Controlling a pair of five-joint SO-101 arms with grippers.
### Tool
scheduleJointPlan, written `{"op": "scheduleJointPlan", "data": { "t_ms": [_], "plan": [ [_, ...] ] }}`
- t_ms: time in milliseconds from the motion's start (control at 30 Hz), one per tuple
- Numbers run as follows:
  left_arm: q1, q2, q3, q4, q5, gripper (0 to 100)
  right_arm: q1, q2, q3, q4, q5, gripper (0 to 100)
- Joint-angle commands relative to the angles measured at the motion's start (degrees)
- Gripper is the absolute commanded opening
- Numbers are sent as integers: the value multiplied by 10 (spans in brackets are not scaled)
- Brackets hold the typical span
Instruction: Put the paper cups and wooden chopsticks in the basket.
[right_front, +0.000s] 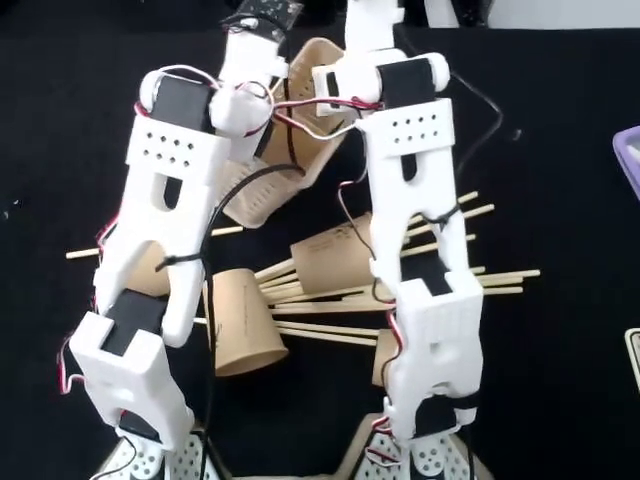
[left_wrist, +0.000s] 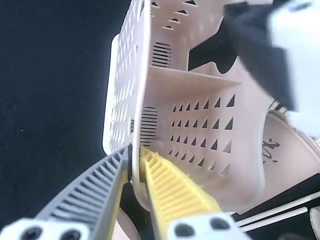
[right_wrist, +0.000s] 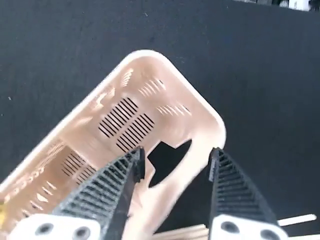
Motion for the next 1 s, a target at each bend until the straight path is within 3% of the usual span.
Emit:
{"op": "scheduleJointPlan", "data": {
  "t_ms": [0,467,633,733,900,967],
  "plan": [
    [12,-17,-5,-7,-5,30,12,14,7,1,-27,215],
    [-13,-11,-5,-11,-5,30,31,58,-96,47,-8,215],
    [-11,-14,-5,-10,-5,30,47,92,-109,35,-85,215],
    [-11,-14,-5,-10,-5,30,58,127,-112,18,-90,209],
    [-11,-12,-5,-11,-2,30,66,160,-118,4,-93,5],
    [-11,-12,-5,-12,-2,30,66,160,-134,16,-94,26]
  ]
}}
